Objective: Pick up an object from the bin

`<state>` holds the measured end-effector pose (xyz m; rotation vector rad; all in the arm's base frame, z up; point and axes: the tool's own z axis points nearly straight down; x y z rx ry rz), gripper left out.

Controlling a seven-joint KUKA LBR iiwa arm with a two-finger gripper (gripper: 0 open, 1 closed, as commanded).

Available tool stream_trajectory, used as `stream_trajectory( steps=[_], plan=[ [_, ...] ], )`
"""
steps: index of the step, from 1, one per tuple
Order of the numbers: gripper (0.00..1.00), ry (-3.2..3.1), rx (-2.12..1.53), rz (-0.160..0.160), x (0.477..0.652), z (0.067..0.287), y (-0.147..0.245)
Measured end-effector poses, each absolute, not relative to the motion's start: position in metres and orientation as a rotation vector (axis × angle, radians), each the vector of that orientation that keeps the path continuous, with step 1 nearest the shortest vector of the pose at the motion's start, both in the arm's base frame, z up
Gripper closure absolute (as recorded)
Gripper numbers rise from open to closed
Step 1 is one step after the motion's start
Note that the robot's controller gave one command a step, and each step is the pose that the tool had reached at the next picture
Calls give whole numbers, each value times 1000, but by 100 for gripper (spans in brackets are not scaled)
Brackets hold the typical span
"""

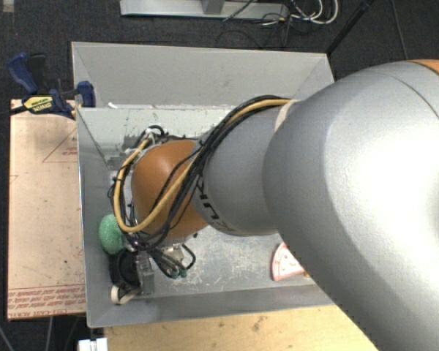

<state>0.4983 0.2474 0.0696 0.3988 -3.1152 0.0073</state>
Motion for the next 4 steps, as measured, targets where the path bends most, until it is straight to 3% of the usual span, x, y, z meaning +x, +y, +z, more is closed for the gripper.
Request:
stream_trajectory(
  steps=[1, 2, 3, 4],
  plan=[
    [100, -3115, 404, -1, 528, 121, 221],
    [100, -3122, 400, -2, 525, 123, 226],
    [100, -3110, 385, 1, 521, 158, 220],
    [100, -3132, 411, -8, 555, 149, 234]
  ],
)
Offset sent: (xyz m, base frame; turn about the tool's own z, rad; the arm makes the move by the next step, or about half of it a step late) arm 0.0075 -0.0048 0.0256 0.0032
